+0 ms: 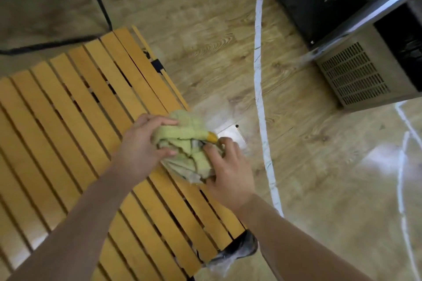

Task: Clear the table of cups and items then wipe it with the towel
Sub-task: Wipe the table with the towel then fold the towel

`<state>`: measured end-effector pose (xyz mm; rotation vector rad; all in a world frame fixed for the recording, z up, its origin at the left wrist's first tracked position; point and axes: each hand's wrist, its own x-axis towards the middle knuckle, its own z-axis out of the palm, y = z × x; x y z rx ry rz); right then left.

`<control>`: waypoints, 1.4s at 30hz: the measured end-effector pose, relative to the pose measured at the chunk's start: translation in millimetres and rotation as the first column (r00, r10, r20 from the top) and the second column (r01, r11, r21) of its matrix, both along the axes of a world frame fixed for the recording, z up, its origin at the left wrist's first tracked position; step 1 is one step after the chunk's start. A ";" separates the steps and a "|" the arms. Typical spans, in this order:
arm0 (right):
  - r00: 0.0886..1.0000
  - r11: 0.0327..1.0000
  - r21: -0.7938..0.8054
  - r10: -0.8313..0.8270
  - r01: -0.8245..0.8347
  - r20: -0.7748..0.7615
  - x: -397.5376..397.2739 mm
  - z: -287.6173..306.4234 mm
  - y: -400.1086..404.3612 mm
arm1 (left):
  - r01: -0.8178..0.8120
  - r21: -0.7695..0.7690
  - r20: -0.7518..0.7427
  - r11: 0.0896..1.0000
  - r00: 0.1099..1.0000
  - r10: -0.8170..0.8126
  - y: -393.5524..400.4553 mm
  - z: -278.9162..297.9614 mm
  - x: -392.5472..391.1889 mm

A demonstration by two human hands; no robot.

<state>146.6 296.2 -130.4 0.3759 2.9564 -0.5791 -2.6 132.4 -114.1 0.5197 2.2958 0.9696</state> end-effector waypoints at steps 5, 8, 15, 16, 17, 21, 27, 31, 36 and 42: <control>0.986 0.994 -0.031 0.108 -0.105 0.123 -4.5 -29.6 -100.6 | 0.019 -0.193 0.031 0.981 0.999 -0.013 -74.3 -15.0 -9.6; 0.990 0.998 0.053 0.028 -0.035 0.136 -6.9 -36.1 -103.2 | -0.009 -0.177 -0.005 0.984 1.000 0.008 -76.9 -30.7 -4.1; 0.975 0.987 0.133 -0.114 0.089 0.193 -13.3 -28.3 -8.6 | -0.132 0.003 -0.030 0.991 0.991 0.132 7.3 -46.1 18.5; 0.967 0.978 0.158 -0.164 0.134 0.196 -12.7 -26.1 8.4 | -0.117 0.035 -0.017 0.992 0.993 0.118 26.6 -46.5 21.1; 0.958 0.967 0.191 -0.208 0.171 0.195 -11.0 -23.3 24.0 | -0.097 0.055 -0.005 0.994 0.995 0.098 45.8 -45.8 23.7; 0.952 0.940 0.274 -0.255 0.202 0.172 0.2 -9.0 55.6 | -0.090 0.088 -0.007 0.992 0.996 0.091 86.2 -35.3 31.9; 0.984 0.971 0.164 -0.177 0.176 -0.006 3.5 11.6 -34.9 | -0.273 0.104 -0.130 0.956 0.950 0.285 -17.4 -15.3 48.2; 0.995 0.999 0.028 -0.048 0.046 0.084 5.3 -4.0 -150.3 | -0.382 -0.124 -0.178 0.916 0.917 0.358 -132.9 -16.9 60.0; 0.980 0.996 -0.017 0.087 -0.086 0.177 5.0 -25.8 -208.6 | -0.364 -0.181 -0.100 0.914 0.931 0.351 -211.2 -30.9 71.6; 0.942 0.972 0.139 0.141 -0.190 0.304 -6.3 -15.7 -122.7 | -0.344 -0.149 0.002 0.927 0.937 0.348 -144.9 -26.4 113.5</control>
